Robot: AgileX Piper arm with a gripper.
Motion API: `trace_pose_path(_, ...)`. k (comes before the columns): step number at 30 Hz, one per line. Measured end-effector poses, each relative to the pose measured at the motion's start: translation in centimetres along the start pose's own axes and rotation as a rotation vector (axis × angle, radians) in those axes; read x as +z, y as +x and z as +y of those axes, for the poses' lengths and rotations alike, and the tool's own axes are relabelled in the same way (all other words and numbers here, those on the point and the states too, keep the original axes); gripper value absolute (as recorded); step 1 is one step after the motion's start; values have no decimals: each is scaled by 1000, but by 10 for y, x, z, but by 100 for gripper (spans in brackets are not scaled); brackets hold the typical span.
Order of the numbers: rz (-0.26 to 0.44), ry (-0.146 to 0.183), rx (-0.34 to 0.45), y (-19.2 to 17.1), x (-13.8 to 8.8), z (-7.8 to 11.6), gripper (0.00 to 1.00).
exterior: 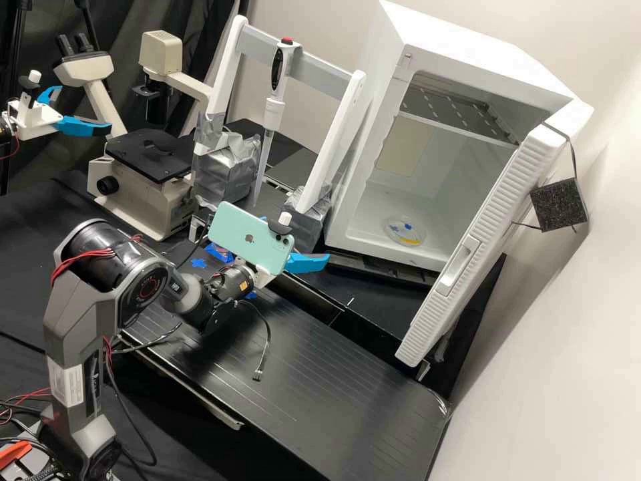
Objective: Close the door
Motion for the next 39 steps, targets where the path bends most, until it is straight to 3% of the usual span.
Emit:
trace_pose_path(11,-6,-3,4,-5,2,2,100)
trace_pose_path(15,-21,17,20,-26,11,11,100)
trace_pose_path(19,13,61,94,-57,23,31,100)
trace_pose_path(24,36,78,219,-96,38,64,100)
trace_pose_path(32,-42,100,461,-137,59,113,100)
trace_pose_path(39,-81,86,494,-122,77,129,100)
